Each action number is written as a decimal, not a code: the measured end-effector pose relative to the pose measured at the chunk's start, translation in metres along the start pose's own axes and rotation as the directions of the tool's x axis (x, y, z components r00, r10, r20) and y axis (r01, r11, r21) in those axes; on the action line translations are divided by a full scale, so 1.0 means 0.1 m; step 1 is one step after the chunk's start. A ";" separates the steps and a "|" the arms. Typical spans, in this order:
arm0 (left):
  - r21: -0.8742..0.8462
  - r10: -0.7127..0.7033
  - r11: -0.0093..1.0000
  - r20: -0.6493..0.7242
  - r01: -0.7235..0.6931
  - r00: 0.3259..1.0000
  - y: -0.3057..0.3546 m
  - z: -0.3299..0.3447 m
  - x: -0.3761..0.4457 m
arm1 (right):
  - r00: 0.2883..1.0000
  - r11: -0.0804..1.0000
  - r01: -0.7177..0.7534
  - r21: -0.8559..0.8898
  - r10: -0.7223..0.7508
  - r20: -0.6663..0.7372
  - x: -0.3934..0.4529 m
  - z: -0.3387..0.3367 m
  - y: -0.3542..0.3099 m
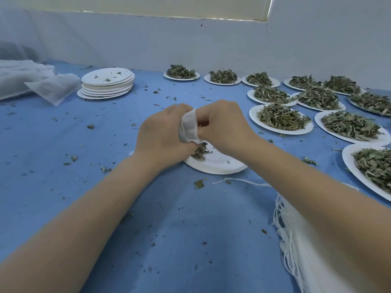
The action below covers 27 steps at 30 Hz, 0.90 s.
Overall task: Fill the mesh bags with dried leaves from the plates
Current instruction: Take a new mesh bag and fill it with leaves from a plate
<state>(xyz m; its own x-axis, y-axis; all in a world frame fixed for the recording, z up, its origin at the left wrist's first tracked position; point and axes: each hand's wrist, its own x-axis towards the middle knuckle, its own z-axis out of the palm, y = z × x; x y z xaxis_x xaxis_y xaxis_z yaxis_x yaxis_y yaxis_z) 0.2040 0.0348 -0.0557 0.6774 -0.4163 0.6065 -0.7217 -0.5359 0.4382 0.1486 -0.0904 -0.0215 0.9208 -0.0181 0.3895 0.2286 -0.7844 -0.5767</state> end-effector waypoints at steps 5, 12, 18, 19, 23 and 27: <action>0.018 0.039 0.999 -0.019 -0.039 0.999 -0.05 -0.11 0.06 | 0.964 0.998 0.054 -0.022 -0.047 0.262 0.11 -0.17 -0.01; 0.115 -0.024 0.993 0.003 0.024 1.000 -0.31 -0.15 0.10 | 0.982 0.982 0.007 0.189 -0.042 0.182 0.19 -0.28 0.07; 0.125 -0.125 0.984 -0.020 0.127 0.992 -0.49 -0.13 0.09 | 0.933 0.953 -0.017 -0.304 0.124 0.337 0.13 -0.01 0.30; 0.121 -0.123 0.985 -0.013 0.124 0.992 -0.49 -0.12 0.08 | 0.907 0.945 0.012 -0.328 0.128 0.401 0.11 0.05 0.32; 0.103 -0.124 0.987 0.007 0.123 0.992 -0.48 -0.10 0.07 | 0.912 0.947 0.066 -0.314 0.070 0.404 0.04 0.07 0.38; 0.113 -0.125 0.986 0.026 0.121 0.992 -0.47 -0.09 0.05 | 0.909 0.946 0.051 -0.319 0.088 0.408 -0.02 -0.05 0.43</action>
<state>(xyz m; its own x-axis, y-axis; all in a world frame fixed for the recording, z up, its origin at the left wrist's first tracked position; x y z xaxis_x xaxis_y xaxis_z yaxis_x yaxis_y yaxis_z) 0.2402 0.0649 -0.0672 0.7656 -0.3648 0.5300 -0.6134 -0.6622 0.4304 0.1548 -0.1276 -0.0432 0.9858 0.1674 0.0097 0.1627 -0.9411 -0.2964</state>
